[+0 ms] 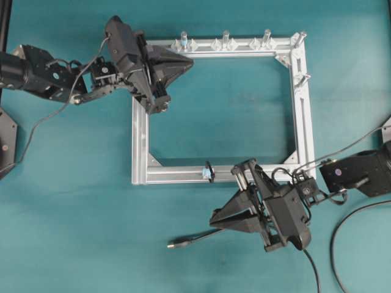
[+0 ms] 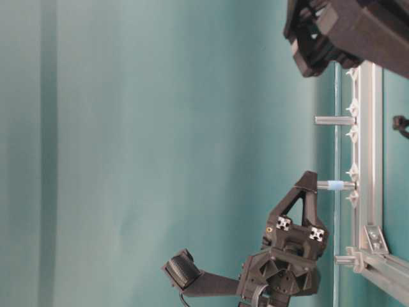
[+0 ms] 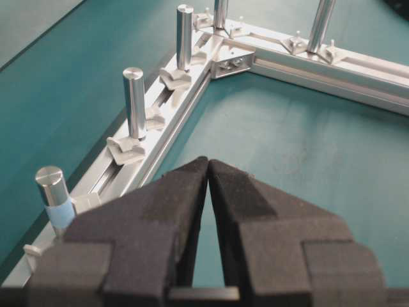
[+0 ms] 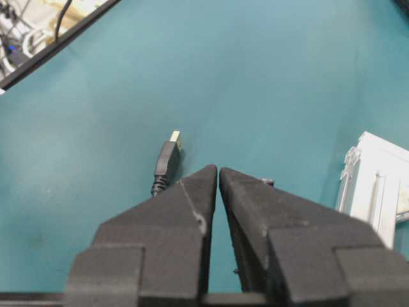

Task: Insert the wire through the string loop located in the center.
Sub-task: 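Open the right gripper and move it down over the black USB cable plug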

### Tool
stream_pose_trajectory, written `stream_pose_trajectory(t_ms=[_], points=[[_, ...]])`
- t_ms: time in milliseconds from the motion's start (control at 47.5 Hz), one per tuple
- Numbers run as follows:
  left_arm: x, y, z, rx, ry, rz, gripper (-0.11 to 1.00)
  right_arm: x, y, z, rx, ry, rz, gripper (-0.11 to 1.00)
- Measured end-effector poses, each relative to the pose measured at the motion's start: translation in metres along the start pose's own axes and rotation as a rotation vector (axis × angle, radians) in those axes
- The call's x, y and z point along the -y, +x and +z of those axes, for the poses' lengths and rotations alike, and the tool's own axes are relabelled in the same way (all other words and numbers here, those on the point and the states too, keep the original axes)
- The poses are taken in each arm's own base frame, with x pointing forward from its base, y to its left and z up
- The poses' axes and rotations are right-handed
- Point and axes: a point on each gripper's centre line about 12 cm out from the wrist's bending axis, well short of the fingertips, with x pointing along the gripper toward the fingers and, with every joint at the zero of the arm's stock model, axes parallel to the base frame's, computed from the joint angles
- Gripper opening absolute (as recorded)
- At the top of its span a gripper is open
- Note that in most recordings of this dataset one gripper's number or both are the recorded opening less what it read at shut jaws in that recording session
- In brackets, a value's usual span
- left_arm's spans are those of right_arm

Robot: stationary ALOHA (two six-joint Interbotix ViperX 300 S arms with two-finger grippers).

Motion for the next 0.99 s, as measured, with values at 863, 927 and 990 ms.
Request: stream_pose_trajectory(t_ms=[863,927,990], points=[[0.018,-0.043,0.039,-0.105,0.090,-0.081,0.00,0.006,0.014,0.011,-0.035,0.006,-0.013,0.00],[0.020,-0.045,0.038,-0.114,0.092,-0.086,0.00,0.007,0.016,0.011,-0.053,0.007,-0.014,0.00],[0.020,-0.046,0.038,-0.120,0.092,-0.086,0.00,0.006,0.016,0.009,-0.071,0.006,-0.013,0.00]])
